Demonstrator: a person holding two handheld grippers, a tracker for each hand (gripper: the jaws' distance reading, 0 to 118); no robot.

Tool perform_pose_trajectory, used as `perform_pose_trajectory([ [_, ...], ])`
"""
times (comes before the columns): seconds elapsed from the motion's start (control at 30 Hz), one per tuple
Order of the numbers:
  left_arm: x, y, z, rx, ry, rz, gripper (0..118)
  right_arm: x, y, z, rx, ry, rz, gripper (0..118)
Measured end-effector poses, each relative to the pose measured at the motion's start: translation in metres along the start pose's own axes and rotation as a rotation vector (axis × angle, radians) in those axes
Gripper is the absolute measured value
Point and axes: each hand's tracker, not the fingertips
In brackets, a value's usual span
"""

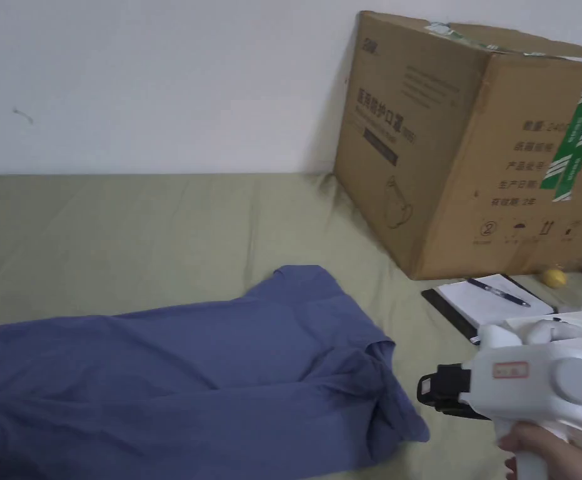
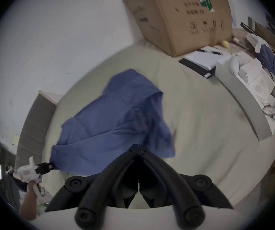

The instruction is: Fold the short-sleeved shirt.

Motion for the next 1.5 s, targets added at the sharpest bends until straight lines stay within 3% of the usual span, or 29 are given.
perform_pose_trajectory([
  [0.03, 0.001, 0.0, 0.0, -0.003, 0.0, -0.005, 5, 0.005, 0.005, -0.01, 0.0, -0.013, 0.008, 8],
  [0.07, 0.001, -0.001, 0.0, -0.007, 0.001, -0.007, 5, 0.01, 0.012, -0.02, -0.02, -0.036, 0.012, 43],
  [0.1, 0.0, -0.001, -0.001, -0.007, -0.001, -0.005, 5, 0.012, 0.014, -0.032, -0.051, -0.053, -0.002, 95],
  [0.13, -0.001, -0.001, -0.002, -0.011, -0.002, 0.0, 5, 0.015, 0.014, -0.044, -0.103, -0.074, -0.024, 116],
  [0.2, -0.004, -0.002, -0.007, -0.037, -0.01, 0.031, 5, 0.021, 0.007, -0.063, -0.062, -0.086, -0.052, 107],
  [0.23, -0.006, -0.002, -0.009, -0.042, -0.009, 0.039, 5, 0.021, 0.006, -0.066, -0.073, -0.098, -0.05, 108],
  [0.33, -0.006, -0.003, -0.017, -0.06, -0.006, 0.045, 5, 0.019, -0.005, -0.094, -0.192, -0.149, -0.001, 106],
  [0.37, -0.005, -0.004, -0.019, -0.067, -0.003, 0.042, 5, 0.015, -0.003, -0.09, -0.219, -0.169, 0.025, 99],
  [0.4, -0.005, -0.005, -0.023, -0.078, 0.001, 0.037, 5, 0.012, -0.006, -0.093, -0.218, -0.174, 0.055, 84],
  [0.43, -0.004, -0.005, -0.025, -0.085, 0.005, 0.032, 5, 0.008, -0.008, -0.094, -0.194, -0.169, 0.091, 47],
  [0.47, -0.004, -0.007, -0.026, -0.09, 0.01, 0.029, 5, 0.003, -0.009, -0.093, -0.178, -0.169, 0.128, 19],
  [0.5, -0.004, -0.007, -0.027, -0.092, 0.011, 0.028, 5, -0.002, -0.011, -0.092, -0.179, -0.163, 0.168, 10],
  [0.53, -0.004, -0.007, -0.028, -0.095, 0.012, 0.028, 5, -0.006, -0.012, -0.091, -0.185, -0.144, 0.197, 10],
  [0.67, -0.008, -0.005, -0.019, -0.085, 0.016, 0.031, 5, -0.011, -0.01, -0.069, -0.143, -0.215, 0.311, 10],
  [0.7, -0.009, -0.004, -0.013, -0.071, 0.024, 0.031, 5, -0.007, -0.008, -0.058, -0.136, -0.195, 0.307, 10],
  [0.8, -0.01, -0.005, 0.011, -0.043, 0.04, 0.02, 5, 0.006, -0.01, -0.013, -0.11, -0.115, 0.22, 9],
  [1.0, -0.015, -0.059, 0.055, -0.084, -0.003, 0.068, 5, 0.031, -0.066, 0.057, -0.126, -0.073, 0.12, 9],
  [1.17, -0.025, -0.119, 0.053, -0.139, -0.093, 0.194, 5, 0.054, -0.116, 0.057, -0.119, -0.07, 0.077, 10],
  [1.3, -0.033, -0.138, 0.047, -0.106, -0.084, 0.207, 10, 0.061, -0.131, 0.044, -0.119, -0.088, 0.003, 10],
  [1.33, -0.04, -0.135, 0.045, -0.104, -0.093, 0.224, 15, 0.06, -0.131, 0.043, -0.119, -0.093, 0.0, 11],
  [1.37, -0.044, -0.132, 0.045, -0.094, -0.119, 0.279, 27, 0.057, -0.13, 0.043, -0.121, -0.104, -0.002, 18],
  [1.4, -0.045, -0.13, 0.05, -0.088, -0.101, 0.293, 50, 0.051, -0.129, 0.046, -0.115, -0.127, 0.004, 32],
  [1.43, -0.046, -0.128, 0.053, -0.081, -0.089, 0.283, 93, 0.049, -0.127, 0.05, -0.105, -0.156, 0.027, 59],
  [1.47, -0.043, -0.125, 0.064, -0.049, -0.043, 0.257, 114, 0.043, -0.125, 0.057, -0.08, -0.175, 0.069, 87],
  [1.5, -0.041, -0.122, 0.075, -0.012, -0.002, 0.238, 118, 0.037, -0.124, 0.065, -0.041, -0.167, 0.11, 106],
])
